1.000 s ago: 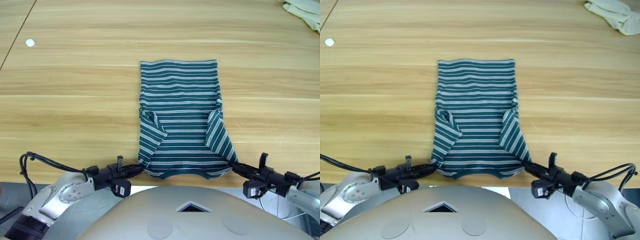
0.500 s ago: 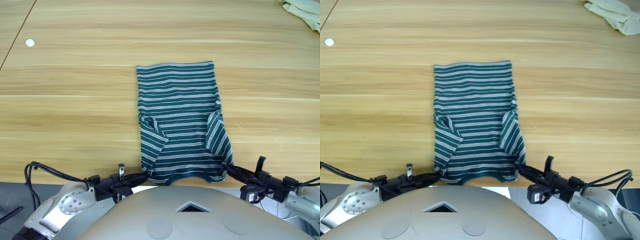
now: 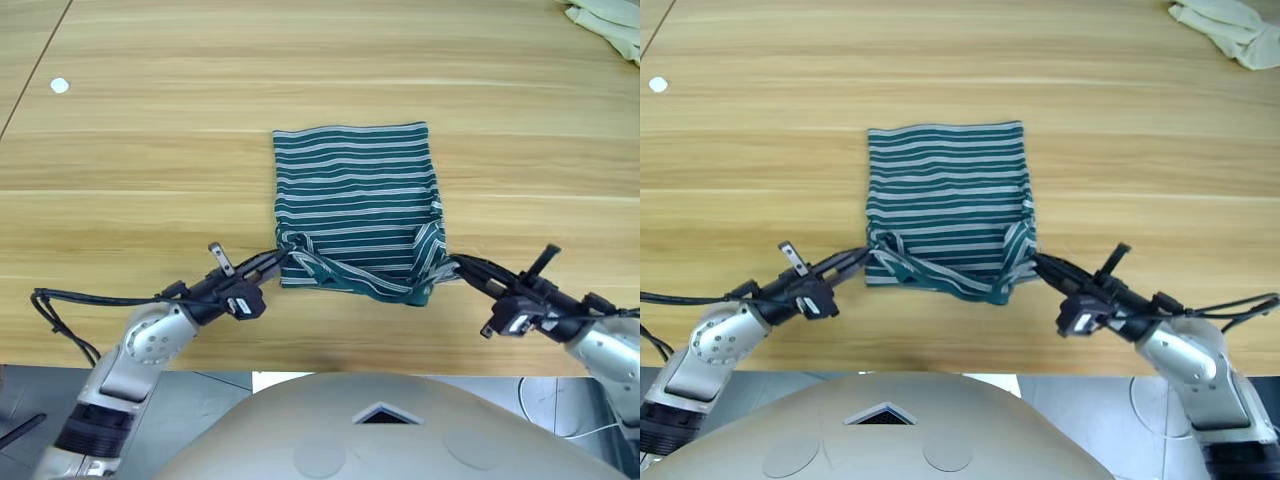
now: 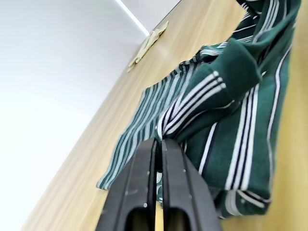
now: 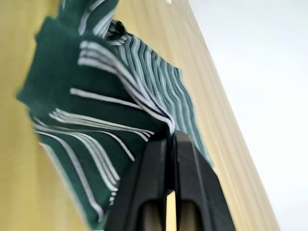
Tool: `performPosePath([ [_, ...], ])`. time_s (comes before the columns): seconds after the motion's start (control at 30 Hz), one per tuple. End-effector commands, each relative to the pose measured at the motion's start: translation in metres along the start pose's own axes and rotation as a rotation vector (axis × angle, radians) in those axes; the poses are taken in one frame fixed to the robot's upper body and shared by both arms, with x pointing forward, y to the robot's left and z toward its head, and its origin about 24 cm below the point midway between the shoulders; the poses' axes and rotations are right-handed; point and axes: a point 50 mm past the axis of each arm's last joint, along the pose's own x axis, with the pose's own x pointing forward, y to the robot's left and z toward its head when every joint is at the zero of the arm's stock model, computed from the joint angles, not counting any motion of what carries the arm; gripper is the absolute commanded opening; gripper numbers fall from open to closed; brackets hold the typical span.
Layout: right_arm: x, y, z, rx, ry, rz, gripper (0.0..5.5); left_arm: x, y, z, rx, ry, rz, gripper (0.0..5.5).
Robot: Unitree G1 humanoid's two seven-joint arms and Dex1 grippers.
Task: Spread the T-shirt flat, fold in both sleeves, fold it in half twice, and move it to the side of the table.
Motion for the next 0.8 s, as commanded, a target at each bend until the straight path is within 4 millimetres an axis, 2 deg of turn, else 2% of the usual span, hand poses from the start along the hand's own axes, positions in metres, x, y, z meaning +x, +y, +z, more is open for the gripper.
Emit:
performPosePath([
  [0.03, 0.034, -0.017, -0.008, -0.026, -0.03, -0.071, 0.01, 0.016, 0.014, -0.017, 0.019, 0.054, 0.056, 0.0],
  [0.33, 0.106, -0.055, -0.047, -0.058, 0.061, -0.259, 0.01, 0.06, 0.064, -0.048, 0.026, 0.084, 0.246, 0.0],
  [0.6, 0.132, -0.076, -0.074, -0.053, 0.155, -0.347, 0.01, 0.097, 0.088, -0.065, -0.006, 0.083, 0.288, 0.0],
  [0.8, 0.15, -0.078, -0.086, -0.039, 0.207, -0.356, 0.01, 0.115, 0.084, -0.086, -0.061, 0.169, 0.294, 0.0],
])
